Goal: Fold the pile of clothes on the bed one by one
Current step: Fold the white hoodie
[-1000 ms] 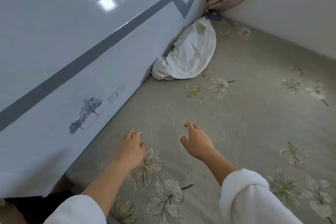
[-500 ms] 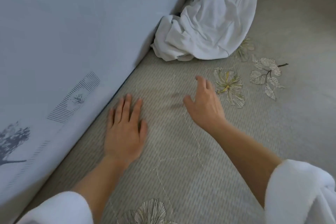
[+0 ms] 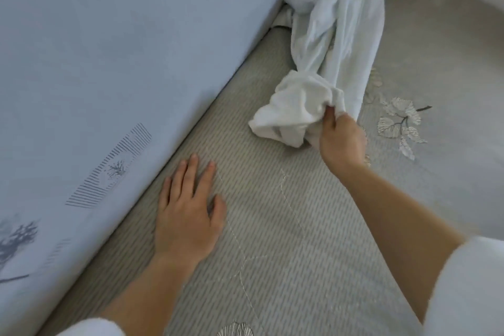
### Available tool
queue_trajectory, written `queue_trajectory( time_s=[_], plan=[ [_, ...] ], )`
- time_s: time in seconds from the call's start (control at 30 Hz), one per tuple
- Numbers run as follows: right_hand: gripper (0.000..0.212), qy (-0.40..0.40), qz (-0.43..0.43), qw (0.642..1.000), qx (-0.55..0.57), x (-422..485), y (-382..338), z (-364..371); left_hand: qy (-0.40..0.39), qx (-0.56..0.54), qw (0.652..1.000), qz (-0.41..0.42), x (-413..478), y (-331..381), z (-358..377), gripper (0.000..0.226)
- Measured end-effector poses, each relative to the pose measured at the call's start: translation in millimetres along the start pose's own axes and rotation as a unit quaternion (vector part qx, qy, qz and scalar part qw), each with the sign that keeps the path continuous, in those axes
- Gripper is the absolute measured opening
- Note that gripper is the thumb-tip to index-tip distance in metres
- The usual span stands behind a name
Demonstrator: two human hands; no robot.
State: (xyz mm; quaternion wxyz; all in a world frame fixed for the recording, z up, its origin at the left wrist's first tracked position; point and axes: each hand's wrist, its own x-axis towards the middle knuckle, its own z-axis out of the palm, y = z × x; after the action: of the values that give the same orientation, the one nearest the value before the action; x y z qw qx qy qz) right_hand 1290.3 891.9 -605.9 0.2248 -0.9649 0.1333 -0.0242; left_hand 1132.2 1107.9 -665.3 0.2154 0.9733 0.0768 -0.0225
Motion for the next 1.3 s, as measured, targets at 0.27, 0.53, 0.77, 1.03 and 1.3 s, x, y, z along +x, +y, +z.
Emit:
queue_trajectory(
  time_s=[0.27, 0.53, 0.77, 1.03, 1.3],
  plan=[
    [0.019, -0.214, 0.183, 0.955, -0.097, -166, 177, -78, -0.193, 0.051, 0.98, -0.023, -8, 26, -27, 0.063],
    [0.024, -0.269, 0.165, 0.944, 0.098, -266, 222, -175, -0.333, -0.048, 0.922, 0.19, -178, 162, -6, 0.103],
    [0.021, -0.322, -0.009, 0.943, -0.086, -311, 312, -282, -0.333, 0.012, 0.903, 0.27, -301, 274, 32, 0.034],
    [0.021, -0.484, 0.118, 0.867, 0.008, -393, 434, -385, -0.45, -0.22, 0.865, -0.031, -422, 376, 45, 0.032],
    [0.047, -0.574, 0.157, 0.78, 0.192, -438, 457, -377, -0.518, -0.372, 0.737, -0.226, -453, 408, 80, 0.045]
  ],
)
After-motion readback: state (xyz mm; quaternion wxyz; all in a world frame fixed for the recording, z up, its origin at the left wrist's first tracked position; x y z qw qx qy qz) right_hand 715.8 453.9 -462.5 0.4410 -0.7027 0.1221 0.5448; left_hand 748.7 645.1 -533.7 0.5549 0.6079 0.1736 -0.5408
